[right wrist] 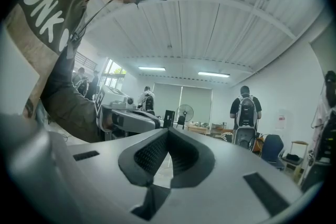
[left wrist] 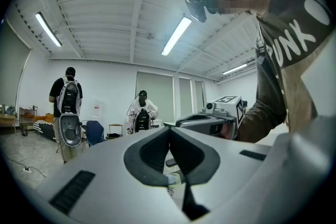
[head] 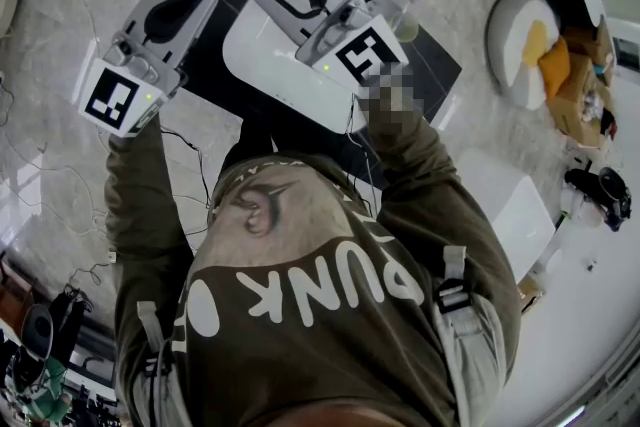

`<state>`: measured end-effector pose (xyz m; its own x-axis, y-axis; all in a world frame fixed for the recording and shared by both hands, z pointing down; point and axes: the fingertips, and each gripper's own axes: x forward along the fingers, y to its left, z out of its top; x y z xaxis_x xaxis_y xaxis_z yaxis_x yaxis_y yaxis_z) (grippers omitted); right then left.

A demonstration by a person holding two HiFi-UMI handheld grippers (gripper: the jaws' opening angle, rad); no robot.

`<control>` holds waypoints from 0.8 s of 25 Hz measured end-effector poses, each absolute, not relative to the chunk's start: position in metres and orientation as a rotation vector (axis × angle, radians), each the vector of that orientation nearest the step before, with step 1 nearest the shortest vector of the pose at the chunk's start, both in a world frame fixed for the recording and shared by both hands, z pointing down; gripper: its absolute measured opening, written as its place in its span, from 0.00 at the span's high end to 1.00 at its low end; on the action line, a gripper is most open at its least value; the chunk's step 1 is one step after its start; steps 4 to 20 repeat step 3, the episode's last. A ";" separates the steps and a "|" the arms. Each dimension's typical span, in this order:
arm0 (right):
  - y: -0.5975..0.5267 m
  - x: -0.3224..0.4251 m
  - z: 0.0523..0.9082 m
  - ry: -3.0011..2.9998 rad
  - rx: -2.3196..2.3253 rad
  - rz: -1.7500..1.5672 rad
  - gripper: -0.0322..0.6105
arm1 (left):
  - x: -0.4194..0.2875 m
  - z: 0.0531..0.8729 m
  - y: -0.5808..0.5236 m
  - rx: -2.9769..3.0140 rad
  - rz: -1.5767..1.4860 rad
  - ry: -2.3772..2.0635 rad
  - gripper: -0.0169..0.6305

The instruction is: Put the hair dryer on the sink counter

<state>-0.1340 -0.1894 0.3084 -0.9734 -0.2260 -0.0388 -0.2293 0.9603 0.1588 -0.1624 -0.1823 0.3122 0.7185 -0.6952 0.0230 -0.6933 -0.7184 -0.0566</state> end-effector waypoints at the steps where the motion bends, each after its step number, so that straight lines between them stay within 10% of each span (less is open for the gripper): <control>1: -0.189 -0.134 0.309 3.092 -0.360 0.256 0.94 | -0.162 0.312 -0.182 -2.871 -0.065 1.160 0.99; 20: -0.190 -0.134 0.309 3.094 -0.362 0.256 0.94 | -0.162 0.312 -0.182 -2.872 -0.065 1.160 0.99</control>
